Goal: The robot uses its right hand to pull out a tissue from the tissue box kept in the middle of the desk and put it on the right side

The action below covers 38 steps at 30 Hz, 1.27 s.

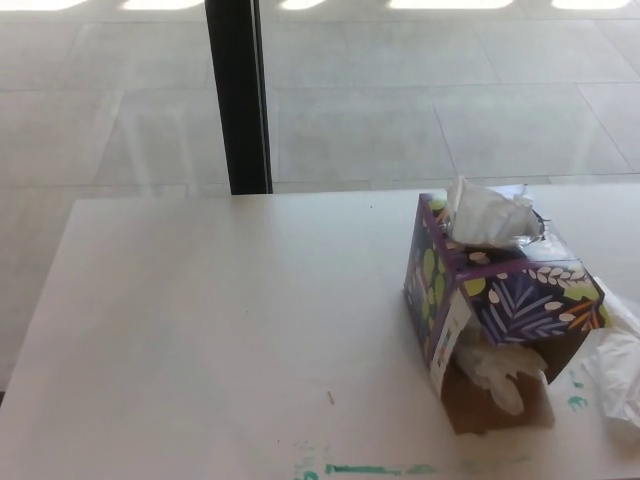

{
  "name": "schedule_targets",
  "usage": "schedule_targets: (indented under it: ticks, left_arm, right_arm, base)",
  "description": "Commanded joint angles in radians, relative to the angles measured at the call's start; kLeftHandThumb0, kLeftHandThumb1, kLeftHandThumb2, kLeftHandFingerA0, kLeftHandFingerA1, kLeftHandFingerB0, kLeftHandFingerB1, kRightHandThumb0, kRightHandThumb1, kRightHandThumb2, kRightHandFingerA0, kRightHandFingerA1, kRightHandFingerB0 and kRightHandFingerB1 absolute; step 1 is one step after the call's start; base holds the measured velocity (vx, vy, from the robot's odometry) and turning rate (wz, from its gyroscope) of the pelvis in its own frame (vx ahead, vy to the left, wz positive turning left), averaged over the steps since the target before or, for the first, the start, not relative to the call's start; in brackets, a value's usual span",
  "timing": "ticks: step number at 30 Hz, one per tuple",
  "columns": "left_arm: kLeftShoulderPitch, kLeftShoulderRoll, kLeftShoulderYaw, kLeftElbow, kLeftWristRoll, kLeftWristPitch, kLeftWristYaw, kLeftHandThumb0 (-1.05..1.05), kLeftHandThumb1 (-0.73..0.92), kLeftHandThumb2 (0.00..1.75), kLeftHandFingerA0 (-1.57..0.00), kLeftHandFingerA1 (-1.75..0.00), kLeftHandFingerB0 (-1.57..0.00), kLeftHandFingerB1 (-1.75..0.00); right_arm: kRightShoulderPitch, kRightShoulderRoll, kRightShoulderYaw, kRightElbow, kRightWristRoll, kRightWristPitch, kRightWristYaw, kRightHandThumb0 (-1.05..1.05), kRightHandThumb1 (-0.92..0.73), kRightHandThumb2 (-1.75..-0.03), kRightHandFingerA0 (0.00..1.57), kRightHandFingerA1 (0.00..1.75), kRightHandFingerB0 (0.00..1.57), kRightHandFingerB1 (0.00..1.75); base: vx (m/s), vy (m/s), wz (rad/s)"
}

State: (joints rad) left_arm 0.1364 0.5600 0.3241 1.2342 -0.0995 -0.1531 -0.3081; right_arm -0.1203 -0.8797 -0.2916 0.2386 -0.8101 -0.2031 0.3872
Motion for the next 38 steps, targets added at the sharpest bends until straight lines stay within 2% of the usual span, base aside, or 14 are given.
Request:
schedule_targets:
  ticks: [1,4,11,13,16,18,19,21,22,23,28,29,30,38]
  left_arm:
    - [-0.008,0.027,0.007,0.001,-0.005,0.002,0.011,-1.05,0.92,0.88,-0.84,-1.18,-0.55,-1.01]
    - [-0.018,0.021,0.010,0.005,-0.009,0.005,0.018,-1.05,0.92,0.87,-0.80,-1.17,-0.55,-1.00]
    - [-0.016,0.023,0.011,-0.010,-0.009,0.008,0.021,-1.05,0.92,0.89,-0.79,-1.18,-0.52,-0.99]
    - [-0.025,0.028,0.015,0.000,-0.014,0.024,0.013,-1.05,0.92,0.87,-0.78,-1.18,-0.52,-0.99]
    - [-0.022,0.031,0.017,0.007,-0.015,0.022,0.009,-1.05,0.92,0.88,-0.79,-1.21,-0.54,-1.02]
    - [-0.023,0.030,0.018,0.007,-0.016,0.022,0.009,-1.05,0.92,0.88,-0.79,-1.21,-0.54,-1.02]
    - [-0.026,0.029,0.018,0.011,-0.014,0.021,0.013,-1.05,0.92,0.87,-0.80,-1.19,-0.54,-1.01]
    - [-0.036,0.026,0.021,0.018,-0.016,0.026,0.022,-1.05,0.92,0.87,-0.78,-1.20,-0.52,-1.02]
    - [-0.039,0.024,0.029,0.017,-0.025,0.033,0.017,-1.05,0.92,0.87,-0.76,-1.20,-0.51,-1.03]
    - [-0.042,0.023,0.036,0.019,-0.033,0.041,0.017,-1.05,0.92,0.86,-0.72,-1.21,-0.50,-1.02]
    - [-0.066,0.024,0.046,0.021,-0.042,0.058,0.019,-1.05,0.92,0.91,-0.79,-1.21,-0.50,-1.03]
    - [-0.067,0.025,0.046,0.021,-0.042,0.062,0.016,-1.05,0.92,0.92,-0.76,-1.23,-0.49,-1.05]
    - [-0.068,0.025,0.047,0.023,-0.041,0.062,0.019,-1.05,0.92,0.92,-0.81,-1.22,-0.52,-1.02]
    - [-0.067,0.023,0.058,0.036,-0.040,0.077,0.018,-1.05,0.92,0.90,-0.78,-1.22,-0.48,-1.04]
  right_arm:
    - [0.263,0.442,-0.697,0.246,0.553,0.065,-0.533,-0.72,-0.79,-0.64,0.65,1.11,0.36,0.67]
    - [0.221,0.517,-0.768,0.358,0.654,0.013,-0.615,-0.68,-0.79,-0.70,0.79,1.54,0.30,0.76]
    - [0.216,0.544,-0.814,0.499,0.651,0.008,-0.693,-0.67,-0.81,-0.67,0.61,1.39,0.30,0.76]
    - [0.210,0.549,-0.843,0.577,0.671,0.001,-0.725,-0.64,-0.78,-0.72,0.77,1.62,0.29,0.77]
    - [0.198,0.537,-0.902,0.646,0.737,0.085,-0.643,-0.69,-0.83,-0.64,0.34,1.26,0.17,0.81]
    - [0.192,0.533,-0.912,0.654,0.740,0.088,-0.634,-0.69,-0.83,-0.64,0.34,1.26,0.17,0.81]
    - [0.180,0.574,-0.955,0.560,0.799,0.154,-0.554,-0.61,-0.90,-0.61,0.14,1.05,0.13,0.84]
    - [0.159,0.570,-0.964,0.557,0.804,0.177,-0.530,-0.60,-0.86,-0.62,0.16,0.95,0.16,0.82]
    - [0.146,0.580,-0.970,0.563,0.821,0.144,-0.518,-0.64,-0.62,-1.04,0.31,0.79,0.25,0.73]
    - [0.143,0.582,-0.962,0.582,0.817,0.104,-0.519,-0.61,-0.82,-0.62,0.20,1.15,0.22,1.01]
    - [0.126,0.633,-0.895,0.557,0.729,0.090,-0.551,-0.66,-0.82,-0.62,0.21,1.11,0.30,0.90]
    - [0.145,0.645,-0.873,0.535,0.712,0.099,-0.513,-0.66,-0.67,-1.10,0.33,0.83,0.24,0.70]
    - [0.160,0.645,-0.849,0.523,0.676,0.124,-0.505,-0.67,-0.92,-0.63,0.17,1.06,0.15,0.81]
    - [0.169,0.667,-0.849,0.530,0.720,0.165,-0.423,-0.73,-0.92,-0.63,0.22,1.09,0.06,0.83]
  base:
    - [0.00,0.000,0.00]
    - [0.00,0.000,0.00]
    - [0.00,0.000,0.00]
    - [0.00,0.000,0.00]
    - [0.00,0.000,0.00]
    - [0.00,0.000,0.00]
    - [0.00,0.000,0.00]
    - [0.00,0.000,0.00]
    - [0.00,0.000,0.00]
    - [0.00,0.000,0.00]
    - [0.00,0.000,0.00]
    - [0.00,0.000,0.00]
    - [0.00,0.000,0.00]
    - [0.00,0.000,0.00]
